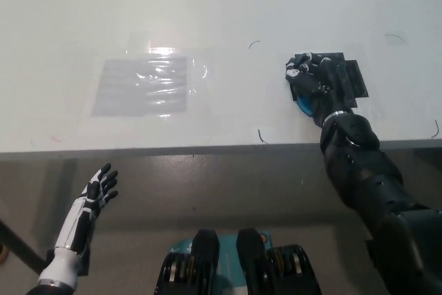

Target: A soft sponge is kept on the balc marked spot on the table infront of the robot and it uses its right hand fist to press down on it and drrags it across the table in a back and forth manner twice to clean it

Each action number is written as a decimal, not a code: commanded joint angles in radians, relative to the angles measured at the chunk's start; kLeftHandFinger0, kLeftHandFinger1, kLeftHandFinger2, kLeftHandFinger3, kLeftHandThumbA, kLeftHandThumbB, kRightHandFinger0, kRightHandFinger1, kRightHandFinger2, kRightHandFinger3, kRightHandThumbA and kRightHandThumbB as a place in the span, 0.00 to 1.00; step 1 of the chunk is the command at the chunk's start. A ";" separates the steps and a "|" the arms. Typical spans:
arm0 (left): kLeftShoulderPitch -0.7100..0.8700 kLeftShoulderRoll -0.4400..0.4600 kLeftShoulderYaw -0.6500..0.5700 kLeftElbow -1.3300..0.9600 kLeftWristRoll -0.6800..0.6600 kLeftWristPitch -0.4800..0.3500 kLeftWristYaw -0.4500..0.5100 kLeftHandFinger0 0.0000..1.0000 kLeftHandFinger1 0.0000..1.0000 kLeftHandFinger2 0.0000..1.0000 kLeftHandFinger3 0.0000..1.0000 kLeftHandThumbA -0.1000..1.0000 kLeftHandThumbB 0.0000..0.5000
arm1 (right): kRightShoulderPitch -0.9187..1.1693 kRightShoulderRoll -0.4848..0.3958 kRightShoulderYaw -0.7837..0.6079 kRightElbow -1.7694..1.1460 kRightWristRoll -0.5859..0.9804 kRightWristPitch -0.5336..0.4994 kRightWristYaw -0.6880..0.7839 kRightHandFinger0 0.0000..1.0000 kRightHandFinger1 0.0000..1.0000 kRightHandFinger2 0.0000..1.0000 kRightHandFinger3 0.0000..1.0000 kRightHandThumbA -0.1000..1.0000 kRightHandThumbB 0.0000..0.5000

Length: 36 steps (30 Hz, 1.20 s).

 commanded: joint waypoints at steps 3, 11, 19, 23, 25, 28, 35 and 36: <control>-0.014 0.008 0.005 -0.027 -0.001 -0.021 -0.003 1.00 1.00 1.00 1.00 1.00 1.00 | -0.015 -0.024 0.057 -0.005 -0.065 -0.030 -0.117 0.64 0.69 0.84 0.75 0.98 0.80; -0.015 0.008 0.010 -0.024 -0.007 -0.023 -0.003 1.00 1.00 1.00 1.00 1.00 1.00 | -0.033 -0.102 0.042 -0.159 0.005 -0.084 0.128 1.00 1.00 1.00 1.00 1.00 0.94; -0.018 0.008 0.009 -0.014 0.004 -0.028 0.001 1.00 1.00 1.00 1.00 1.00 1.00 | 0.064 -0.121 0.101 -0.997 0.070 0.100 0.193 1.00 1.00 1.00 1.00 1.00 0.97; -0.020 0.008 0.007 -0.004 0.007 -0.032 -0.001 1.00 1.00 1.00 1.00 1.00 1.00 | 0.080 -0.115 0.119 -1.272 0.136 0.199 0.186 1.00 1.00 1.00 1.00 1.00 0.99; -0.019 0.010 0.007 -0.004 0.007 -0.029 -0.002 1.00 1.00 1.00 1.00 1.00 1.00 | 0.091 -0.120 0.132 -1.407 0.172 0.245 0.182 1.00 1.00 1.00 1.00 1.00 0.97; -0.016 0.012 0.005 -0.011 0.006 -0.021 -0.007 1.00 1.00 1.00 1.00 1.00 1.00 | 0.116 -0.128 0.148 -1.561 0.172 0.300 0.159 1.00 1.00 1.00 1.00 1.00 1.00; -0.011 0.020 0.003 -0.004 0.001 -0.032 -0.018 1.00 1.00 1.00 1.00 1.00 1.00 | 0.352 -0.114 0.230 -1.897 0.101 0.299 0.159 1.00 1.00 1.00 1.00 1.00 1.00; -0.010 0.021 0.004 -0.002 0.002 -0.033 -0.018 1.00 1.00 1.00 1.00 1.00 1.00 | 0.401 -0.102 0.248 -1.947 0.070 0.297 0.157 1.00 1.00 1.00 1.00 1.00 1.00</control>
